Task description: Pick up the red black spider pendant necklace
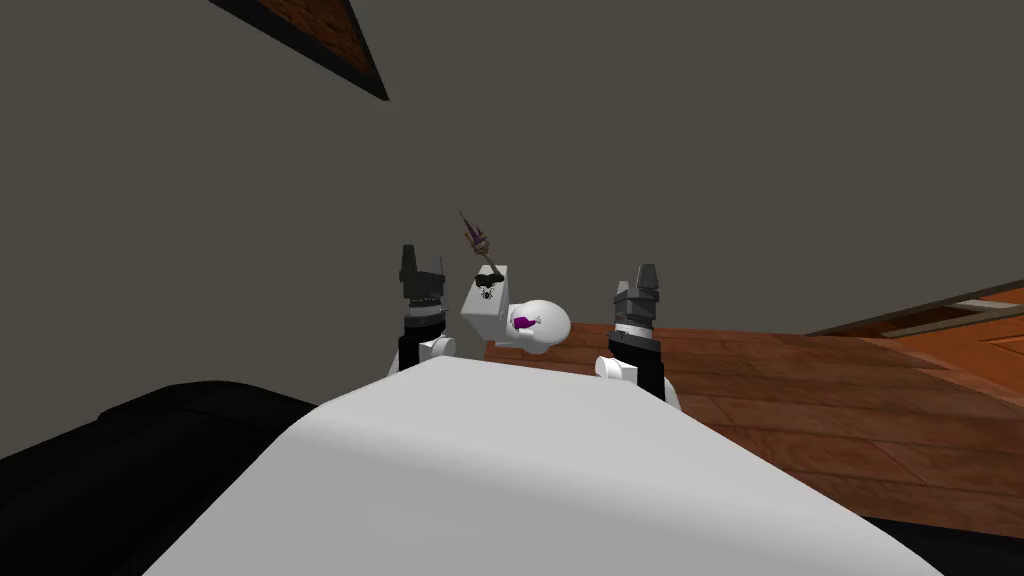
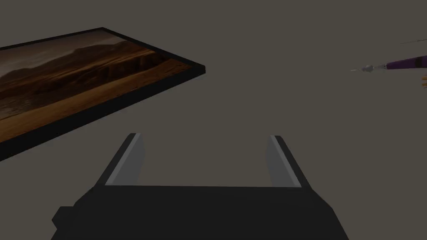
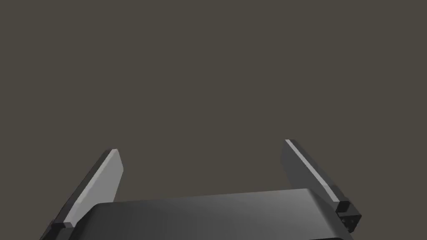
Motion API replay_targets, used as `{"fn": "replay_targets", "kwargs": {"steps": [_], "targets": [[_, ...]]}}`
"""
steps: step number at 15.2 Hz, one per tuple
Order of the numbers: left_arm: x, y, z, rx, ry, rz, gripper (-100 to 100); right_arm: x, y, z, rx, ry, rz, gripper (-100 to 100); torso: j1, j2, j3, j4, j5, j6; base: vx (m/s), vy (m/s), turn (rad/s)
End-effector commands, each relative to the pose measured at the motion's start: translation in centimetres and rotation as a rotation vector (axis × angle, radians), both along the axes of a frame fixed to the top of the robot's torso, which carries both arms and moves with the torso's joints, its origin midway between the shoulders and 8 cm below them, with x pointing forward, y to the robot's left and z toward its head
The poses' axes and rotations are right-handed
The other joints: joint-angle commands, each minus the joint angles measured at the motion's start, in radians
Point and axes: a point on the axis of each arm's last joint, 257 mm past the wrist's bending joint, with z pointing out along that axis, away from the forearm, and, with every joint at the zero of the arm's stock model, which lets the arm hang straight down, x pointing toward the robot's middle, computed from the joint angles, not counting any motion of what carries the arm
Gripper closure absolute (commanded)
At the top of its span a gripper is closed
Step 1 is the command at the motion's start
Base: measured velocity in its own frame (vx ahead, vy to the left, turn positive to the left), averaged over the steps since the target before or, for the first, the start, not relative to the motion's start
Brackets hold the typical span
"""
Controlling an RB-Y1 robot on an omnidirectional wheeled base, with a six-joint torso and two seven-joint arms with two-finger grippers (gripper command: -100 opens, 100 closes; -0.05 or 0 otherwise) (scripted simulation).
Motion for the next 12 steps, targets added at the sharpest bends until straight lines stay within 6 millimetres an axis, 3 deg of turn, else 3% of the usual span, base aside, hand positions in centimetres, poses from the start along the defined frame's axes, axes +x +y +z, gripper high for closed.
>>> {"fn": "replay_targets", "kwargs": {"steps": [1, 9, 12], "targets": [[0.4, -0.4, -0.4, 0.022, 0.016, -0.017, -100, 0.0, 0.0, 0.0, 0.0, 0.0, 0.0, 0, 0.0, 0.0, 0.0, 0.0, 0.0, 0.0, -0.003, -0.008, -0.035], [3.9, -1.7, -4.8, 0.047, 0.165, -0.088, -100, 0.0, 0.0, 0.0, 0.0, 0.0, 0.0, 0, -0.005, 0.001, 0.001, 0.0, -0.001, 0.001, -0.018, -0.049, -0.106], [5.6, -2.2, -7.6, 0.036, 0.246, -0.111, -100, 0.0, 0.0, 0.0, 0.0, 0.0, 0.0, 0, -0.005, 0.001, 0.001, 0.0, -0.001, 0.001, -0.013, -0.061, -0.118]]}}
